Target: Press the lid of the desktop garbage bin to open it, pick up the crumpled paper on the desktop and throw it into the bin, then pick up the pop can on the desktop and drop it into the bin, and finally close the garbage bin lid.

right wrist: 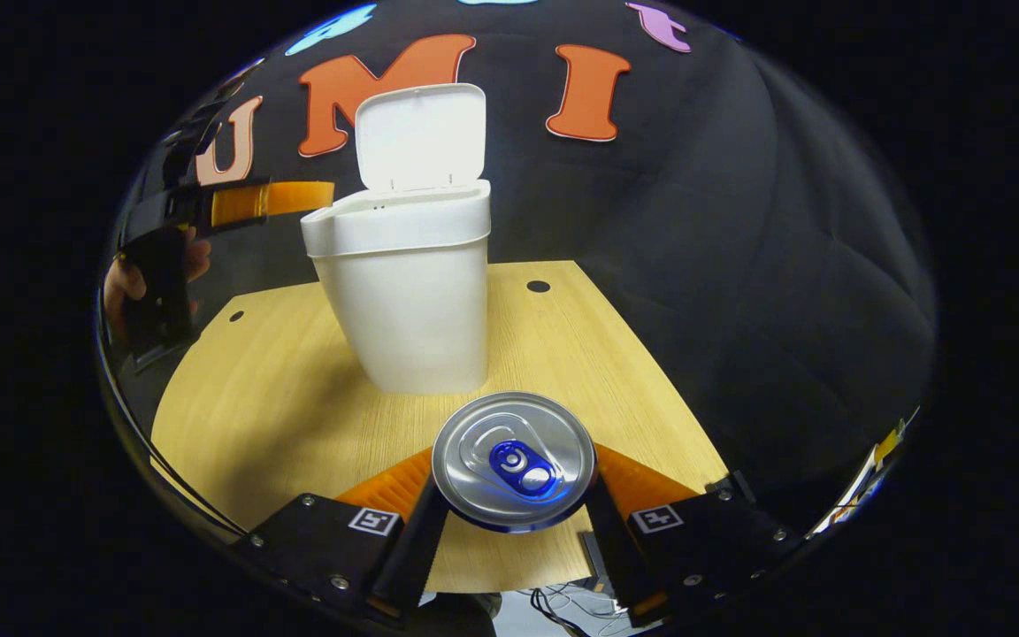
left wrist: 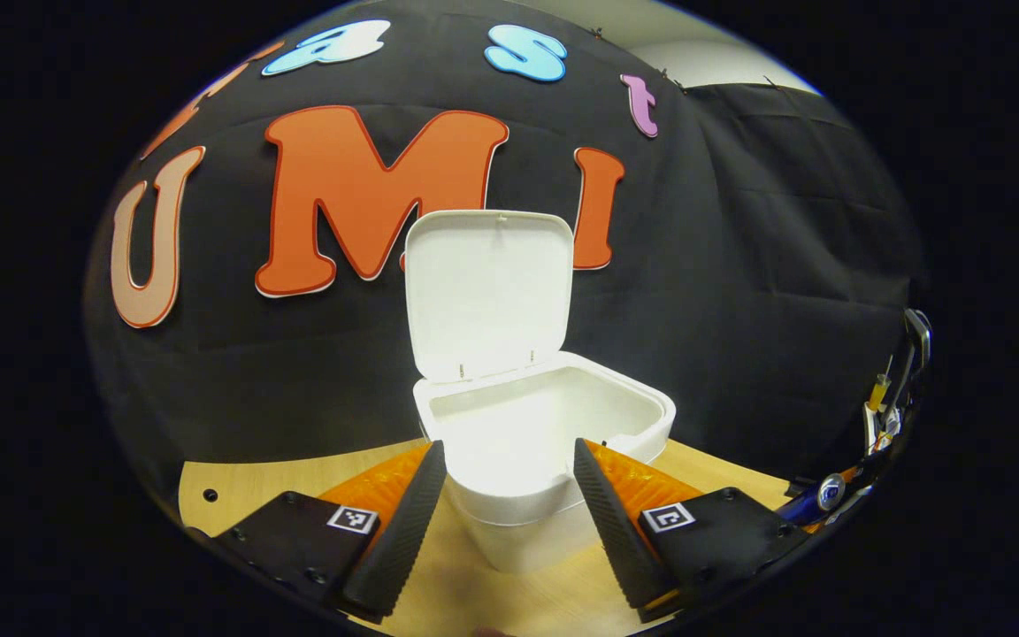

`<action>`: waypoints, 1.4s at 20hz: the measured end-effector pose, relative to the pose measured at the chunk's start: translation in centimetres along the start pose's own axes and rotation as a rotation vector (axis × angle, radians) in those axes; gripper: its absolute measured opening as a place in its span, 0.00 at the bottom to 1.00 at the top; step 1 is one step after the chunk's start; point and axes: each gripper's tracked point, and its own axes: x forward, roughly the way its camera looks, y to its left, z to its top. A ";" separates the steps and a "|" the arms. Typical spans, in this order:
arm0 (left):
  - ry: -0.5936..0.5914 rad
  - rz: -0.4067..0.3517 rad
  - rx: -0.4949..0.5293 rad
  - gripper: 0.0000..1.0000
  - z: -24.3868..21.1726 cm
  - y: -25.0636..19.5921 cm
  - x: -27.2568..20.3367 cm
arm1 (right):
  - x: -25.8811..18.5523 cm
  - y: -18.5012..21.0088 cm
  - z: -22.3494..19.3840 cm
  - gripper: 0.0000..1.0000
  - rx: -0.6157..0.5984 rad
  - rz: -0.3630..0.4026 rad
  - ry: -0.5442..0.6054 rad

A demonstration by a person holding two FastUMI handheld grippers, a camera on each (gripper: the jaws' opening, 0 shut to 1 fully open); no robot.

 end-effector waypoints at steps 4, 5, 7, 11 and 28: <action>0.001 0.038 0.009 0.93 -0.9 1.0 -1.9 | -0.8 0.8 2.1 0.81 -0.019 0.031 -0.028; 0.002 0.044 0.002 0.93 -1.3 1.3 -2.6 | -1.1 1.0 2.7 0.81 -0.032 0.040 -0.034; 0.002 0.069 0.003 0.93 -2.0 2.1 -3.8 | -1.4 1.6 4.2 0.81 -0.067 0.059 -0.058; 0.009 0.140 0.020 0.93 -3.5 4.1 -6.3 | -1.3 3.2 7.7 0.81 -0.115 0.103 -0.103; 0.023 0.371 -0.017 0.93 -5.9 11.0 -13.6 | -1.0 5.2 18.4 0.80 -0.206 0.172 -0.275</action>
